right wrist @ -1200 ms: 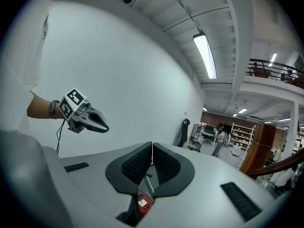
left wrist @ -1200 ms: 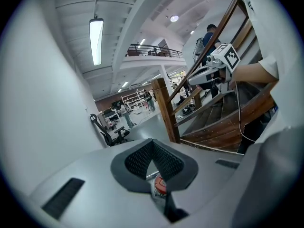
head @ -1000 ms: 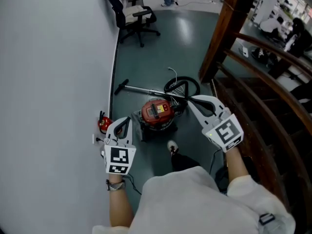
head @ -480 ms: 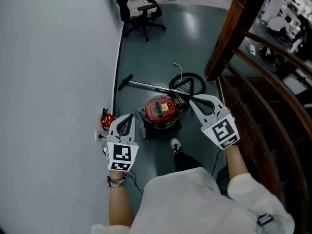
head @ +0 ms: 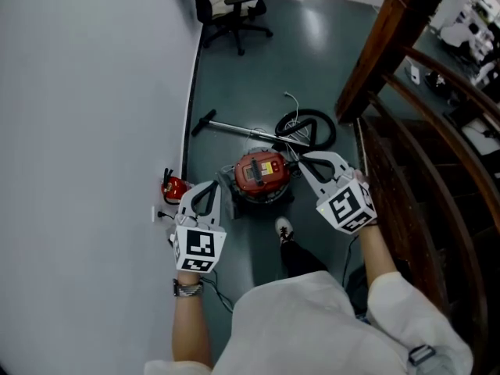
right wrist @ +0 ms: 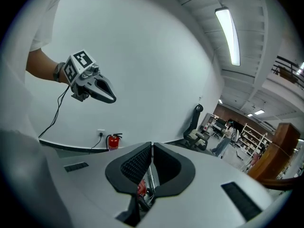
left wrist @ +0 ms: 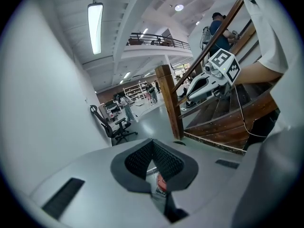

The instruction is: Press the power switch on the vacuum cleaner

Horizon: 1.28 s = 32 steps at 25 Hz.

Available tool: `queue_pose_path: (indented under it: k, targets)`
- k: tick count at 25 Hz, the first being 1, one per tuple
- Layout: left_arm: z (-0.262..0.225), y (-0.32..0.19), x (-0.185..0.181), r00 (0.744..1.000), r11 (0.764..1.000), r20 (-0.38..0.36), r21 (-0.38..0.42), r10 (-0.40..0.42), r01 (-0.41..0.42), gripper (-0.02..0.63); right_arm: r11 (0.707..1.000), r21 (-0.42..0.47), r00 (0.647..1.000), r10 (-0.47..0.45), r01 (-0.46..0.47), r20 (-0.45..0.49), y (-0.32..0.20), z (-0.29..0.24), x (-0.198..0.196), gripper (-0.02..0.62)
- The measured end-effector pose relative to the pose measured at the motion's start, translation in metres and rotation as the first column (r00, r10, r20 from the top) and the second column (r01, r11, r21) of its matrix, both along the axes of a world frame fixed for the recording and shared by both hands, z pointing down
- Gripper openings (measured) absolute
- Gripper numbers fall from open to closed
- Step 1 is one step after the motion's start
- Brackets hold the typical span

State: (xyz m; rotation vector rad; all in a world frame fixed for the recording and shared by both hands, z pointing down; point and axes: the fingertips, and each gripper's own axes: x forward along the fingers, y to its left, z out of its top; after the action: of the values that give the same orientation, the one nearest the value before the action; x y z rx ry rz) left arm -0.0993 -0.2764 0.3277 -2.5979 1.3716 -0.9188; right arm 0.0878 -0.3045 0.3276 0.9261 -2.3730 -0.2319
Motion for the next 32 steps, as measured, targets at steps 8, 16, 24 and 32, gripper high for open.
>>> queue_pose_path:
  k: [8,16,24,32]
  targets:
    - [0.029,-0.019,0.024,1.0,0.999,-0.011,-0.039,0.002,-0.003,0.0,0.997,-0.062,0.999,-0.044,0.043,-0.015,-0.018,0.033,0.003,0.032]
    - [0.071,-0.036,0.038,1.0,0.994,0.001,-0.113,0.01,-0.01,0.035,0.993,-0.099,0.996,-0.073,0.068,-0.043,-0.044,0.081,0.002,0.032]
    - [0.111,-0.052,0.046,1.0,0.986,-0.02,-0.168,-0.007,0.004,0.035,0.983,-0.157,0.991,-0.105,0.092,-0.08,-0.068,0.129,-0.005,0.103]
    - [0.159,-0.057,0.048,1.0,0.971,-0.003,-0.24,-0.008,0.007,0.035,0.968,-0.227,0.984,-0.134,0.104,-0.12,-0.087,0.19,-0.004,0.112]
